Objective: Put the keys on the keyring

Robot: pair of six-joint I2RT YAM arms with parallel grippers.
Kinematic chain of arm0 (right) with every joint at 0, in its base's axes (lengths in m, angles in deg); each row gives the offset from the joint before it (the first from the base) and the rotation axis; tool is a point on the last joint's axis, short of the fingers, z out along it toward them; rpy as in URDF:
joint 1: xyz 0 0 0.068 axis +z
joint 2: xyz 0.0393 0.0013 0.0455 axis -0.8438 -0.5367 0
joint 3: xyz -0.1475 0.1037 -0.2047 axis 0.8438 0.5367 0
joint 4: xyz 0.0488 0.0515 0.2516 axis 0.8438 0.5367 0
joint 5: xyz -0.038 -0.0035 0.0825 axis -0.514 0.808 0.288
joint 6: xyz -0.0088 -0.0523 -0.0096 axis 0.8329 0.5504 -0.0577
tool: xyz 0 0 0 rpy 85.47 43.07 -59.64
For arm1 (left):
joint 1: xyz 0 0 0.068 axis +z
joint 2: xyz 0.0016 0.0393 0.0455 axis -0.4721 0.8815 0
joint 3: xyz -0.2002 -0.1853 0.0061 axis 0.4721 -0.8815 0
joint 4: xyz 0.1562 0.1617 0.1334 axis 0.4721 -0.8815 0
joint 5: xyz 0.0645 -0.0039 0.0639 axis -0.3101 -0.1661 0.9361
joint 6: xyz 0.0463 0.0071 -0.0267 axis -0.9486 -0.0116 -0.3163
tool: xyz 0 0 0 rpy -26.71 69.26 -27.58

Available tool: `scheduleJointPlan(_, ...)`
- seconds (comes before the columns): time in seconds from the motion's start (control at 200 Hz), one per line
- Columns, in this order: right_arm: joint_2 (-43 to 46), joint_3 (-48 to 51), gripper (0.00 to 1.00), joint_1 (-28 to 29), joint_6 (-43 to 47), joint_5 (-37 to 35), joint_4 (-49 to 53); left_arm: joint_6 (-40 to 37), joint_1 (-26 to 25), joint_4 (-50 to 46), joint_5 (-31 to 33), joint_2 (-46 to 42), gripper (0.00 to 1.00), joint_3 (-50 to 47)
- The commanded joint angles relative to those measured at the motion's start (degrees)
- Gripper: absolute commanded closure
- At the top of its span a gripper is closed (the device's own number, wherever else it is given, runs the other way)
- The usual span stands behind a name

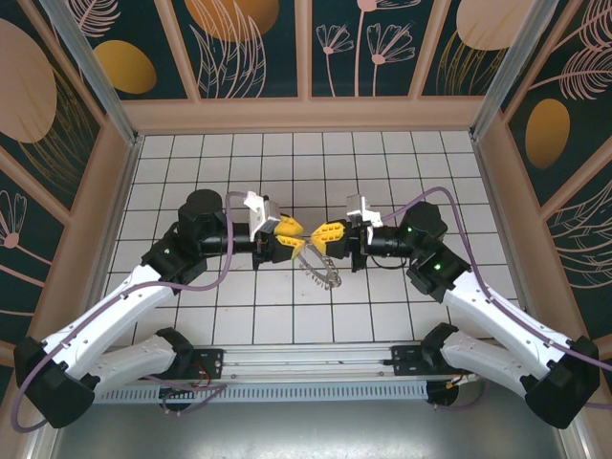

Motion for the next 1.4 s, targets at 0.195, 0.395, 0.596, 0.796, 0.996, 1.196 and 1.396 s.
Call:
scheduleJointPlan(0.195,0.9,-2.8,1.00,-0.3,1.0,1.2,-2.3,0.3,-0.4,-0.2,-2.9,-3.3,0.71,1.7)
scheduleJointPlan(0.395,1.1,-2.8,1.00,-0.3,0.7,1.2,-2.9,1.6,-0.3,0.9,-4.8,-3.6,0.77,2.6)
scheduleJointPlan(0.596,0.5,-2.8,1.00,-0.3,0.4,1.0,-3.8,2.4,-0.4,2.2,-6.0,-2.7,0.82,2.7)
scheduleJointPlan(0.796,-0.2,-2.7,1.00,-0.3,0.3,1.3,-4.9,2.1,-0.4,2.4,-6.3,-1.2,0.83,2.8)
scheduleJointPlan(0.996,-0.5,-2.4,1.00,-0.3,0.0,1.6,-5.5,1.3,-0.4,2.0,-6.6,0.4,0.83,3.0)
scheduleJointPlan(1.196,-0.6,-2.2,1.00,-0.3,0.0,1.5,-5.7,1.4,-0.5,2.4,-7.4,1.3,0.83,3.6)
scheduleJointPlan(1.396,-1.1,-2.4,1.00,-0.3,-0.1,1.5,-6.1,1.4,-0.5,3.2,-8.1,1.9,0.90,3.7)
